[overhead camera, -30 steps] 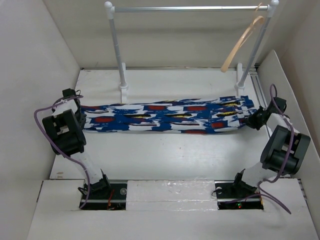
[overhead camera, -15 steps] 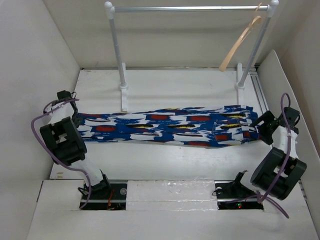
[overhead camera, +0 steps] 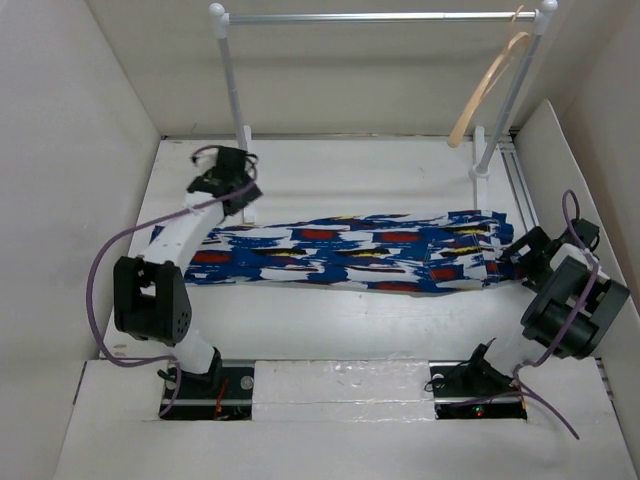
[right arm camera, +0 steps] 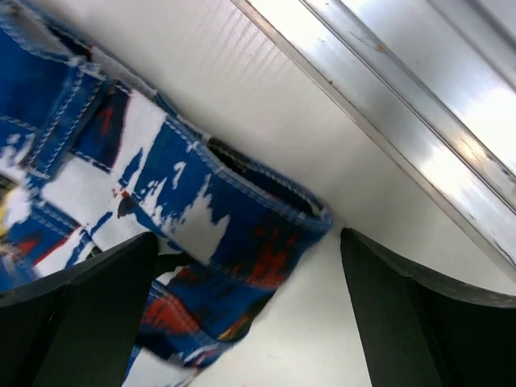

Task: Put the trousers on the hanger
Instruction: Fold the trousers at the center of the board, then pick up the hanger from the clothesline.

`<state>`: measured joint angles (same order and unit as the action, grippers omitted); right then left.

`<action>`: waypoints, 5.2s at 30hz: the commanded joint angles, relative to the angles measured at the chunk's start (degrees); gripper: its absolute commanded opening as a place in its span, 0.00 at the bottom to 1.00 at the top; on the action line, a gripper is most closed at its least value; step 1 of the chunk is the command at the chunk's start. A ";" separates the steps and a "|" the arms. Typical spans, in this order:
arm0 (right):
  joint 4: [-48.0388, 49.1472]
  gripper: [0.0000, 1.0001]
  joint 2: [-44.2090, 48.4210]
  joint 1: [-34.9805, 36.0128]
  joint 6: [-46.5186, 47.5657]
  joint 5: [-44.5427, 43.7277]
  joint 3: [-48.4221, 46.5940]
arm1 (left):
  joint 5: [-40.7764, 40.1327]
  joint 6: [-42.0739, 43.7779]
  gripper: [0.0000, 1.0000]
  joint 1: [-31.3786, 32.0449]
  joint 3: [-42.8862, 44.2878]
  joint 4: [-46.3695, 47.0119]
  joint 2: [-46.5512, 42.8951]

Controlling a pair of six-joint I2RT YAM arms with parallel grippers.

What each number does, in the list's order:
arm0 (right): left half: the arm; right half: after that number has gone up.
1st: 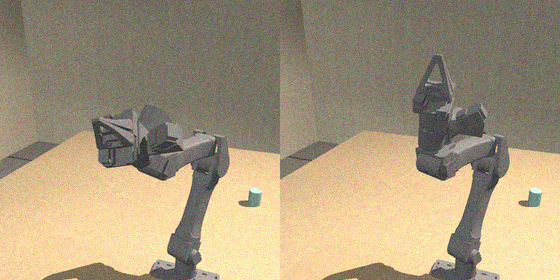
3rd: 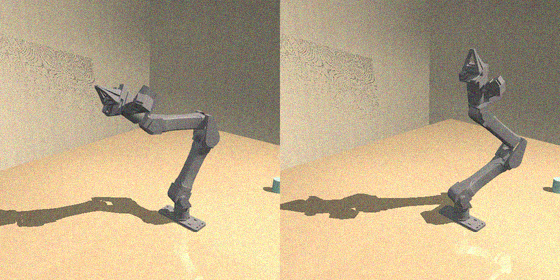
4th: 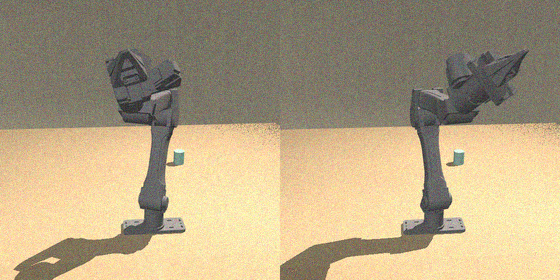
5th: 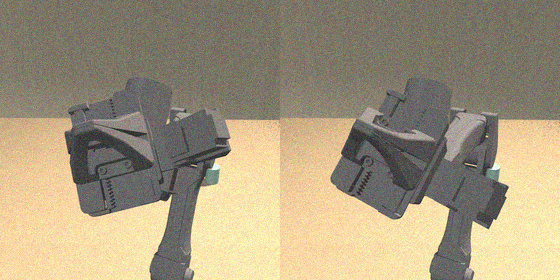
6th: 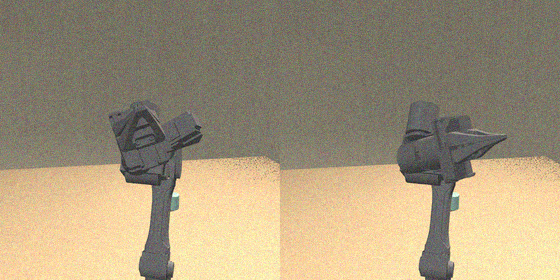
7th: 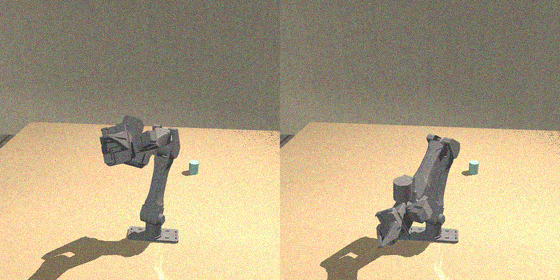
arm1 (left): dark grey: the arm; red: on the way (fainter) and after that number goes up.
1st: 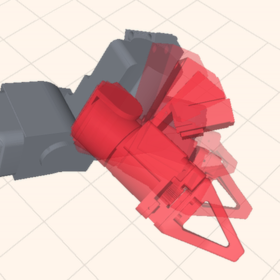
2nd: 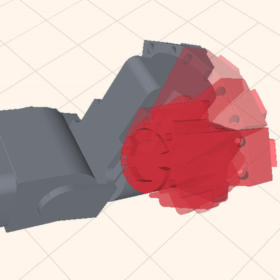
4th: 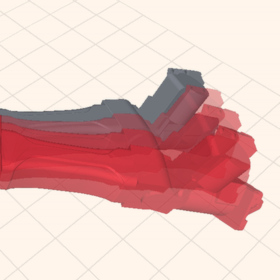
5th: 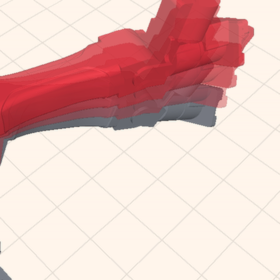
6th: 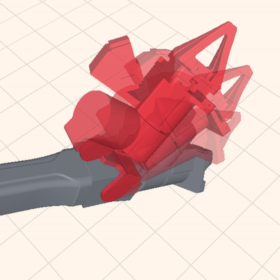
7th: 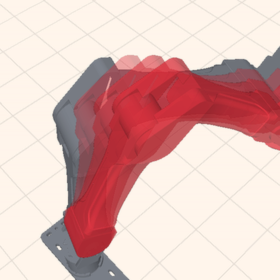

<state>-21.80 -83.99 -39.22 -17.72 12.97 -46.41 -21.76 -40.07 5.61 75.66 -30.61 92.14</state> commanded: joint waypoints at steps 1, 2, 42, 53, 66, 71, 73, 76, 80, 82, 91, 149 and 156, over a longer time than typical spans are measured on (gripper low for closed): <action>5.11 1.00 -6.44 1.07 1.45 2.77 -3.50 | 5.12 -0.26 0.76 9.76 -5.60 3.62 -5.04; 3.97 1.00 -7.41 1.60 1.63 2.50 -4.64 | 6.19 -0.88 0.76 11.25 -6.74 4.85 -5.13; -11.95 0.00 19.13 32.23 3.92 -7.32 -42.53 | 16.66 0.70 0.76 43.37 1.16 2.75 13.61; -9.40 0.00 -1.34 71.02 0.93 -25.36 -57.63 | 14.72 2.02 0.77 13.94 -8.67 5.89 -17.31; -5.80 0.41 -37.18 96.52 -1.26 -13.52 -79.44 | 13.87 1.85 0.79 -7.36 -12.03 5.74 -27.62; -8.25 0.75 -42.84 100.65 -1.71 -7.17 -85.33 | 8.48 2.02 0.80 -7.36 -8.43 3.98 -26.49; -8.08 1.00 -41.53 99.52 -1.10 -4.12 -83.24 | 10.15 2.19 0.80 -7.36 -8.07 4.24 -25.35; -6.51 1.00 -36.45 96.28 0.40 -3.04 -73.09 | 13.57 2.72 0.80 -7.36 -10.17 6.26 -24.73; 0.26 0.83 -19.43 90.21 1.36 -5.41 -53.38 | 21.40 3.43 0.78 -1.60 -16.94 12.40 -22.54; 0.88 0.32 -14.74 85.31 1.98 -7.68 -46.43 | 24.56 2.98 0.78 2.46 -19.67 13.99 -18.69; -3.86 0.54 -0.31 68.15 3.22 -11.65 -17.85 | 27.12 1.84 0.76 3.19 -24.15 17.08 -4.25; -18.19 0.98 -27.45 13.73 23.87 32.19 -90.96 | 25.98 10.54 0.00 34.03 -13.70 18.83 -9.52; -17.22 0.68 -28.25 17.95 24.57 30.99 -88.85 | 25.80 10.72 0.00 34.03 -12.38 18.22 -8.03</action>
<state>-41.39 -114.24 -23.70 5.85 42.92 -135.26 3.46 -30.39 39.66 62.33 -13.08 84.09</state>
